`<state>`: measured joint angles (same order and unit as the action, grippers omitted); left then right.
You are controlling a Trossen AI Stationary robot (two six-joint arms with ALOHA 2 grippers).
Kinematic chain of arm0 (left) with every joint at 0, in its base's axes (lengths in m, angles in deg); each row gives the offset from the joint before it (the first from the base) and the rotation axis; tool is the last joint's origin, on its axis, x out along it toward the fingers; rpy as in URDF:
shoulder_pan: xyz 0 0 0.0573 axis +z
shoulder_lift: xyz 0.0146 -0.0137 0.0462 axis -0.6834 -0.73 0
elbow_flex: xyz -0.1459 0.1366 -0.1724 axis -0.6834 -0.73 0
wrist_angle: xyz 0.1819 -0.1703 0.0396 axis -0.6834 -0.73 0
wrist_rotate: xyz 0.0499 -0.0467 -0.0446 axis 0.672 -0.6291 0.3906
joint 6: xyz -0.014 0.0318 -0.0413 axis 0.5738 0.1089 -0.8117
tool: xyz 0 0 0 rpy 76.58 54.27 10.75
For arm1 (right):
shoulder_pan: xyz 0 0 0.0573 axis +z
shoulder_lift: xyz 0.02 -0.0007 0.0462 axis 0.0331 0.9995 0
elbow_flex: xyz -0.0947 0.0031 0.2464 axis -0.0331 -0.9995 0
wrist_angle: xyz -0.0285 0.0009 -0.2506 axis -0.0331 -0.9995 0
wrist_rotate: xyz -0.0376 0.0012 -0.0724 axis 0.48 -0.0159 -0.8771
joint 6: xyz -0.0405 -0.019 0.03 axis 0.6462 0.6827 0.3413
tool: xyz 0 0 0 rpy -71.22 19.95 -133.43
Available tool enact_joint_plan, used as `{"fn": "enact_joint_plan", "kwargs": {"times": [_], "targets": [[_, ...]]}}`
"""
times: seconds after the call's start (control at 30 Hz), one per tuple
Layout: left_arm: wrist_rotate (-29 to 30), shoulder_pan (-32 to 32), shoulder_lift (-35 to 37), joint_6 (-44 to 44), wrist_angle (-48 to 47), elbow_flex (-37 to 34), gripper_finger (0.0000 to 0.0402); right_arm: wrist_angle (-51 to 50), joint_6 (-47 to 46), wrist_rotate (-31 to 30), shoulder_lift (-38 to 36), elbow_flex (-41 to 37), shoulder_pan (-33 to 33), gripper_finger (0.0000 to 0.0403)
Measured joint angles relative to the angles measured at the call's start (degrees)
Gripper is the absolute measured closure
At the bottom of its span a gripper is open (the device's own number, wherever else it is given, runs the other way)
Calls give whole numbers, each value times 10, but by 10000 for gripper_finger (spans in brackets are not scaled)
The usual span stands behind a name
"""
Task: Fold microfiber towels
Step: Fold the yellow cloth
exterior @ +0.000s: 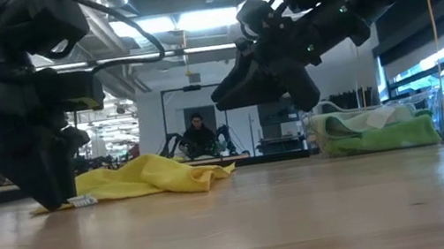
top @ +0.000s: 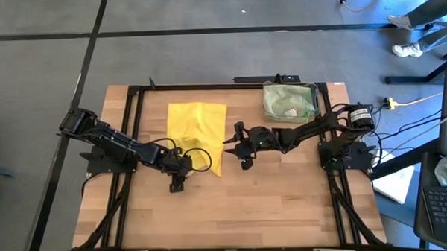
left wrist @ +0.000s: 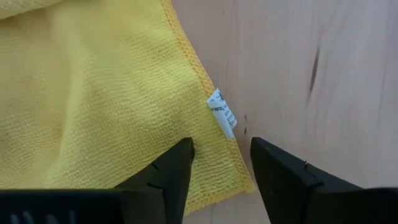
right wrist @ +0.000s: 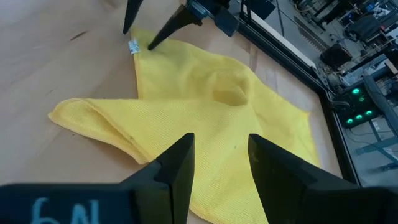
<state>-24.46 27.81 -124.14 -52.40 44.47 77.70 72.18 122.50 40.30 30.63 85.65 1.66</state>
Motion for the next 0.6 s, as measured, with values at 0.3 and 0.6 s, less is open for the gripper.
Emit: {"fn": "enact_joint_plan", "kwargs": {"times": [0.3,0.6], "targets": [[2,-21,-1,-19,1,-1,349,-6,-20,0,0,0,-7,250],[-33,-41,-1,-25,-83,48,399,11,-22,86,0,0,-7,250]]}}
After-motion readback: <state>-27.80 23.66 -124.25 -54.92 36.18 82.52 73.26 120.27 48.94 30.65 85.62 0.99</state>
